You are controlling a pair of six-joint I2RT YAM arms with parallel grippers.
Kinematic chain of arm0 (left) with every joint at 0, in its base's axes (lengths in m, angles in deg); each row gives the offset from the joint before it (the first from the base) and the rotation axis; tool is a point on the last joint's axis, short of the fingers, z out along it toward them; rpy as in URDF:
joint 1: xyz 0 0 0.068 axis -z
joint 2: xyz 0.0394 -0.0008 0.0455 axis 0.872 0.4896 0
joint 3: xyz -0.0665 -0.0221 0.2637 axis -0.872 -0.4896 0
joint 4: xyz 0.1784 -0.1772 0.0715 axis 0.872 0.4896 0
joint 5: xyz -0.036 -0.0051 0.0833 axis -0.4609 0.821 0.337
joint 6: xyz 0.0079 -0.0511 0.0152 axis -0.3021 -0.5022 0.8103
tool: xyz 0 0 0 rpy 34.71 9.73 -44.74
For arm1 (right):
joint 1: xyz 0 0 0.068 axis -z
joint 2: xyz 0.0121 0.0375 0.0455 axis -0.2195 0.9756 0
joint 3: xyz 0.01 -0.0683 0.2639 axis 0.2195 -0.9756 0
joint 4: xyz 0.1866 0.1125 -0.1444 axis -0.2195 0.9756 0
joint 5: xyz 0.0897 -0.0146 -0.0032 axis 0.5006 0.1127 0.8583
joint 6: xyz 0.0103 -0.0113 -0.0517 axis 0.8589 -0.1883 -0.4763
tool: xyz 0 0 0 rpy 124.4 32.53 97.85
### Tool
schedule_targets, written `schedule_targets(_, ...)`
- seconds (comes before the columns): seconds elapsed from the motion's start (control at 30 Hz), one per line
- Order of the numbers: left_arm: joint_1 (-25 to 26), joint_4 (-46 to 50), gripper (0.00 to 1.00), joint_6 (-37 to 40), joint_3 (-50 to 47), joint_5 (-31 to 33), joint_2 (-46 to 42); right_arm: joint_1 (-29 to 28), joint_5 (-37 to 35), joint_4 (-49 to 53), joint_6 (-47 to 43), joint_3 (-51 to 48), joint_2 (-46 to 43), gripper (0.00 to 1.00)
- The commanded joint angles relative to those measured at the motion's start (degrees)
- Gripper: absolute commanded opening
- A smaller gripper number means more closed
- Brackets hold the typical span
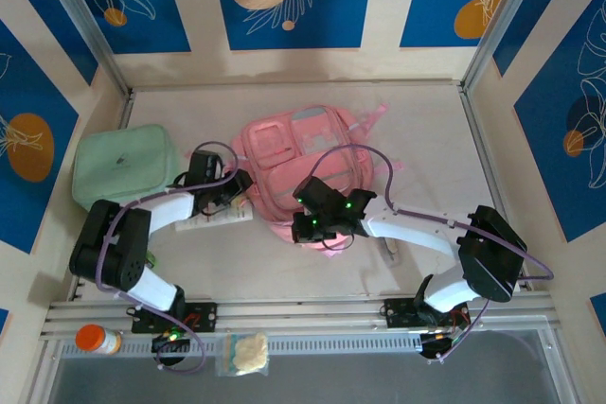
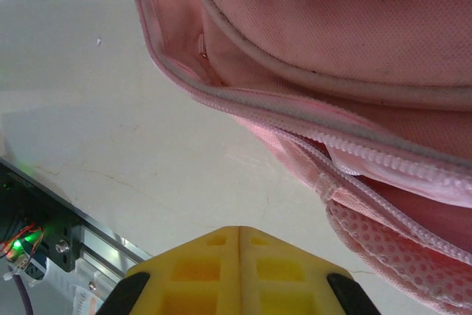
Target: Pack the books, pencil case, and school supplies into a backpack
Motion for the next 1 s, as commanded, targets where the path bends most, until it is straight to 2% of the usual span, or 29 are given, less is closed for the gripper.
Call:
schedule_targets(0.0,-0.61,-4.52,0.47,-1.31,2.88,-1.75,2.73,0.54,-0.19,-0.83,0.96,-1.33,0.40,0.01)
schedule_targets(0.23,-0.51,-9.03,0.34,-3.95,2.65,-2.34,5.89,1.29,0.50,-2.50,1.27,-2.29,1.35,0.01)
schedule_targets(0.4,-0.12,-11.02,0.14,-5.16,2.16,-3.01,6.09,4.23,0.25,-3.06,0.33,-2.74,2.29,0.01)
schedule_targets(0.53,1.05,-11.12,0.00,-6.45,3.05,-3.29,4.95,9.57,0.52,-3.79,-2.76,-2.77,2.45,0.01)
schedule_targets(0.7,4.07,-10.99,0.00,-10.10,4.20,-1.71,1.24,18.47,1.38,-3.88,-8.62,-0.58,3.48,0.00)
schedule_targets(0.83,9.21,-6.66,0.00,-12.91,5.34,3.76,-3.27,24.47,2.78,-4.86,-12.56,0.94,4.65,0.01)
schedule_targets(0.97,14.35,-7.34,0.00,-16.22,3.58,8.27,-6.78,28.11,3.06,-5.58,-16.18,2.28,6.29,0.01)
